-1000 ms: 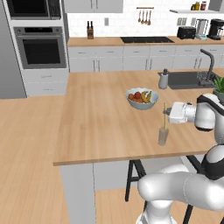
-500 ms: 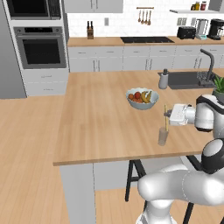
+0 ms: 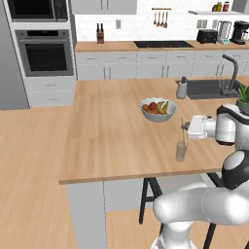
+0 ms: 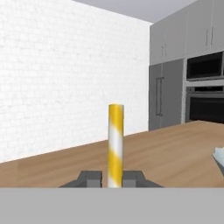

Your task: Take a straw from the drawer in front and place it inside the glass cup on the dining counter.

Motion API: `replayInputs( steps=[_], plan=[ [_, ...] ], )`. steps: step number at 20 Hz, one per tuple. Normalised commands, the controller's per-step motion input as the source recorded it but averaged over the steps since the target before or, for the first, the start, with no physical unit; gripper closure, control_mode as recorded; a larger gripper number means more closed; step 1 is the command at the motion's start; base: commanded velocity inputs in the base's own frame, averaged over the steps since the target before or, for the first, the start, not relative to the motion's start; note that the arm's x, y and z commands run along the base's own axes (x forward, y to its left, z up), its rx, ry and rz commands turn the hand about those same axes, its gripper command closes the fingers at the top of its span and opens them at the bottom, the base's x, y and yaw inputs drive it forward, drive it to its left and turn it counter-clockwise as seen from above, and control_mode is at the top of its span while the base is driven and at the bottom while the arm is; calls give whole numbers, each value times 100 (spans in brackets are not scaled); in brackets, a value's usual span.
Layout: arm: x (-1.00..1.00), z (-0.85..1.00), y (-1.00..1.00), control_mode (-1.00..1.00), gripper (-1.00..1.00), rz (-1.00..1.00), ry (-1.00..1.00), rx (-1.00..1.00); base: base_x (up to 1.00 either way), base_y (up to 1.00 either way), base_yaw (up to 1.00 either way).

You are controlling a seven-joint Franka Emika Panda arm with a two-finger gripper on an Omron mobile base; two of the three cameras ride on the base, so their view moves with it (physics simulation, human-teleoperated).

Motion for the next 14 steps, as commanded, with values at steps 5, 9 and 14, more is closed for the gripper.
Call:
replayInputs(
  steps=[5,9,14],
  plan=[
    [0,3,23,-100,100,0,0,0,0,0,0],
    [0,5,2,-100,100,0,0,0,0,0,0],
    [0,0,0,-100,100,-1,0,0,0,0,0]
  ],
)
